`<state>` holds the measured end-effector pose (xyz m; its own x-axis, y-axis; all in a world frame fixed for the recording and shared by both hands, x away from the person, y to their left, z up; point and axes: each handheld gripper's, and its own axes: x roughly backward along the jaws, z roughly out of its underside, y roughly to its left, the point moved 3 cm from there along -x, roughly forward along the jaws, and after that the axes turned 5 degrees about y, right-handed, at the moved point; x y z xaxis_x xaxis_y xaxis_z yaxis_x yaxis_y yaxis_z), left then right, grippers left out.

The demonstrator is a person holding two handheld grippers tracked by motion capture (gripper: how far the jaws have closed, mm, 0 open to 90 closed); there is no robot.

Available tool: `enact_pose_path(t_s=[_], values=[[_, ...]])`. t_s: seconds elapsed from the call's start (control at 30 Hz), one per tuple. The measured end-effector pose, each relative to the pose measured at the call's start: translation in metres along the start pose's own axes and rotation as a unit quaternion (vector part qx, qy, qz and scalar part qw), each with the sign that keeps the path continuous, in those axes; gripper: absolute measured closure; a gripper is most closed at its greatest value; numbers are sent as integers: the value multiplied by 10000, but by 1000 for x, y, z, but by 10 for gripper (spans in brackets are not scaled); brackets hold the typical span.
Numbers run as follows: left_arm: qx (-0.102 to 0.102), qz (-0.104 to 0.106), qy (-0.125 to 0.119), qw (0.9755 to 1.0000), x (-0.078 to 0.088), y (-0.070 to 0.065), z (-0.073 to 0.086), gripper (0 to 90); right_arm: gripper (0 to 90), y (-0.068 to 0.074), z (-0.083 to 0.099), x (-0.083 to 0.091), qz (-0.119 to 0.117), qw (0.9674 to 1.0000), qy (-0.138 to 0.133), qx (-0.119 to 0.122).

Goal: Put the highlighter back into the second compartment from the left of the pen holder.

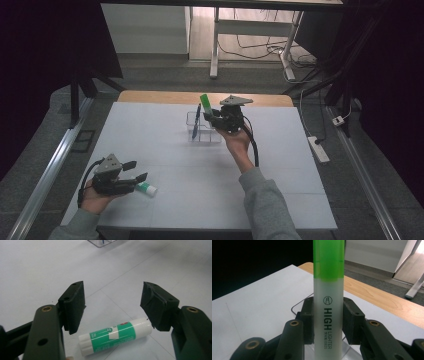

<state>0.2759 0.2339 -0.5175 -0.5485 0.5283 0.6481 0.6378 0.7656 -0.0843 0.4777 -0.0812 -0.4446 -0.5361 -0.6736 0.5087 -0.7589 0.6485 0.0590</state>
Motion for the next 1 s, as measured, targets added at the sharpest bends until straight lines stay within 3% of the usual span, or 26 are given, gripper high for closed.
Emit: enact_pose_path(t_s=[1.0], values=[[11,-15,38,10000,-1,1,1,358,656,-11,-7,-32,-21,9993,-309,-211]])
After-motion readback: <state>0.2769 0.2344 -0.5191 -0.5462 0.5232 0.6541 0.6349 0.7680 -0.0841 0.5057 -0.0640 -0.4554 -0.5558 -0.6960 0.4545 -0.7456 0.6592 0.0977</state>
